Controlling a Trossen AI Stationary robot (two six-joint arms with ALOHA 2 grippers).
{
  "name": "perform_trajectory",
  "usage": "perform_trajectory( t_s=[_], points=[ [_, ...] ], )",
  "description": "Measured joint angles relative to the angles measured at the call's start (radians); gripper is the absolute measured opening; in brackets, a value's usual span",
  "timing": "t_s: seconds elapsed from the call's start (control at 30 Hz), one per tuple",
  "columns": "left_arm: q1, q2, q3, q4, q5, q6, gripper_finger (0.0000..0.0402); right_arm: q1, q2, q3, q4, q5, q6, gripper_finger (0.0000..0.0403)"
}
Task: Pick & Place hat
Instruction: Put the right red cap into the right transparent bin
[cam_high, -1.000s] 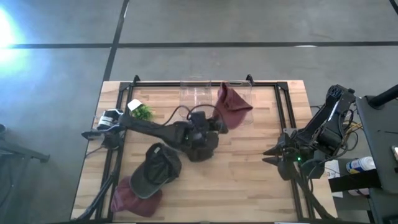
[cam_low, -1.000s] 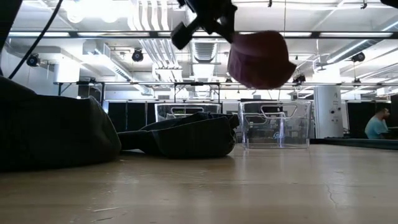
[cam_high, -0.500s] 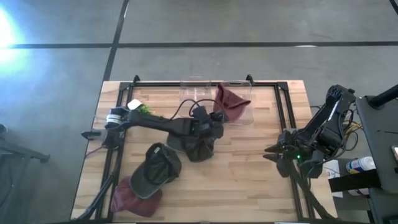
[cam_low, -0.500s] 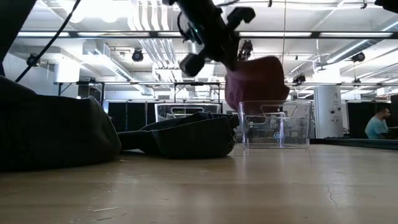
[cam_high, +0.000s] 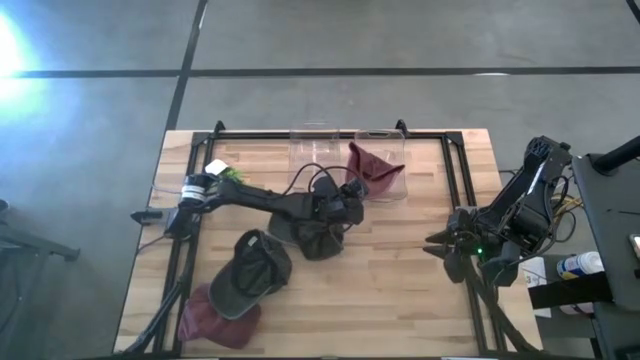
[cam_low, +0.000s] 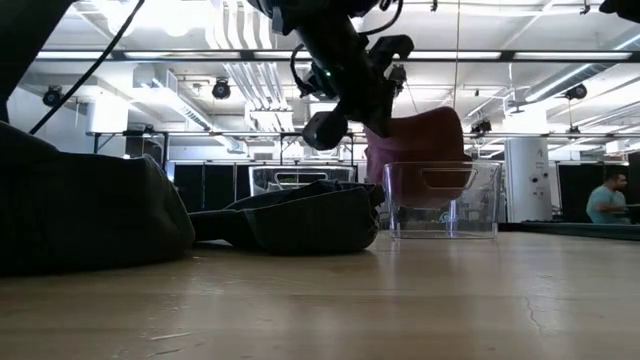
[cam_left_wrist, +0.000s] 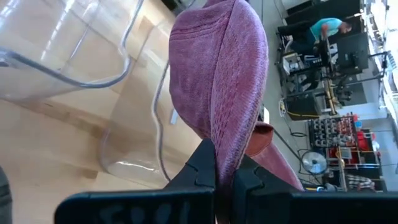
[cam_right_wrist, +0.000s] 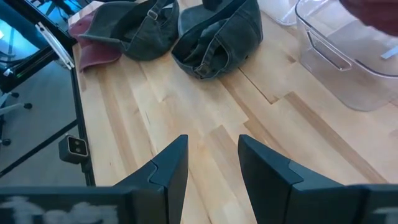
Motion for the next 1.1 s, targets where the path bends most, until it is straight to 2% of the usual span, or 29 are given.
perform_trajectory(
  t_s=[0.17, 0.37, 0.63, 0.93, 1.1],
  points=[
    [0.0, 0.0, 0.0, 0.005, -0.003, 0.022, 0.0009, 0.0, 0.001, -0.002, -0.019, 0.002, 0.061, 0.0137],
    [0.0, 0.006, 0.0, 0.021, -0.005, 0.036, 0.0013, -0.058, 0.0, -0.031, -0.157, 0.002, 0.293, 0.0137],
    [-0.002, 0.066, 0.0, 0.162, 0.015, 0.072, 0.0038, -0.077, 0.001, -0.024, -0.143, 0.002, 0.288, 0.0137],
    [-0.023, 0.069, 0.0, 0.171, 0.028, 0.073, 0.0053, -0.088, 0.002, -0.024, -0.135, 0.001, 0.288, 0.0137],
    [-0.042, 0.069, 0.0, 0.17, 0.033, 0.082, 0.0075, -0.109, 0.002, -0.024, -0.117, 0.015, 0.286, 0.0137]
  ],
)
